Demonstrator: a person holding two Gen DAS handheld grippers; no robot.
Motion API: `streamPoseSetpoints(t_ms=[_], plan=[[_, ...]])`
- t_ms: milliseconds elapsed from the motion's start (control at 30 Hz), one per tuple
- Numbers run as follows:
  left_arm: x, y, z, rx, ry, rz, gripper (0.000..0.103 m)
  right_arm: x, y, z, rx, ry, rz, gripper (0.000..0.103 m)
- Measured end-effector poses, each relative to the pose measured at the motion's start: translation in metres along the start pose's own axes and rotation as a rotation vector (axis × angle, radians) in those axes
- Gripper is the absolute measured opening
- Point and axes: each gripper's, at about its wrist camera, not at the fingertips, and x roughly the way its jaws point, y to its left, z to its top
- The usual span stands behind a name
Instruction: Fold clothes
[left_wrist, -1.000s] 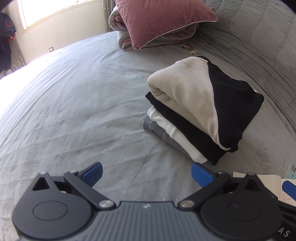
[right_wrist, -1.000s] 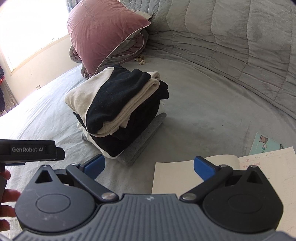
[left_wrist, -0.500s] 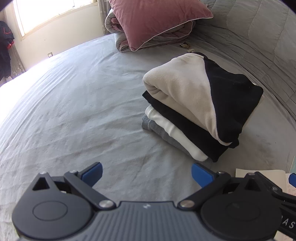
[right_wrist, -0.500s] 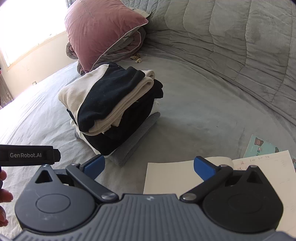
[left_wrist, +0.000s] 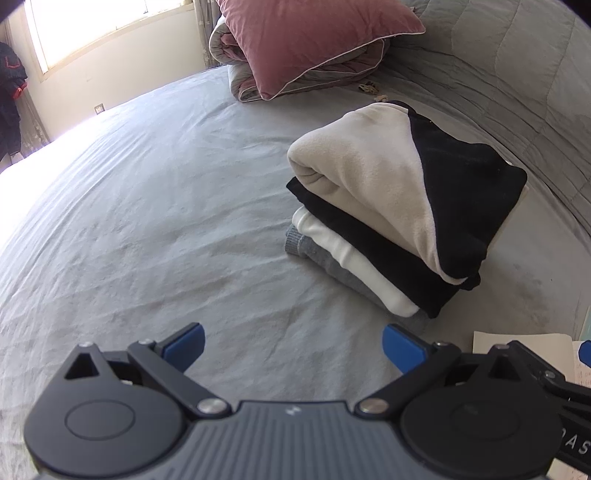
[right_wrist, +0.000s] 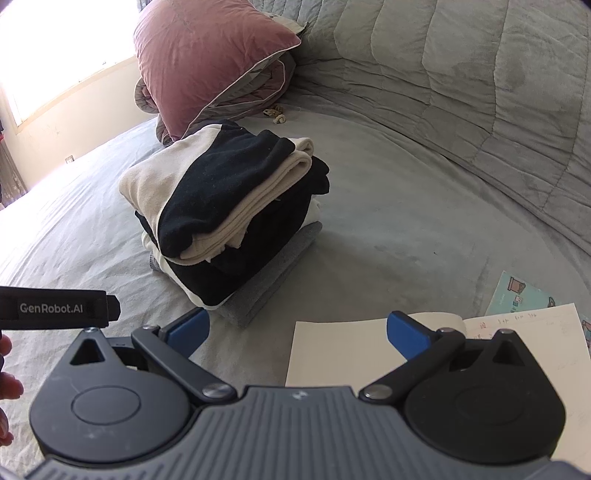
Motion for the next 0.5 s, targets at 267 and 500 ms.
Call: streamPoseSetpoints(t_ms=[267, 500], plan=[[0.0009, 0.0001, -0.0023, 0.005, 0.008, -0.006, 0.102, 0.0006, 0.0005, -0.0005, -0.010, 0.003, -0.005, 0.103], [0.0033, -0.0001, -0.0038, 0.006, 0.015, -0.006, 0.102, -0.0001, 0.0026, -0.0012, -0.020, 0.002, -0.004, 0.103]])
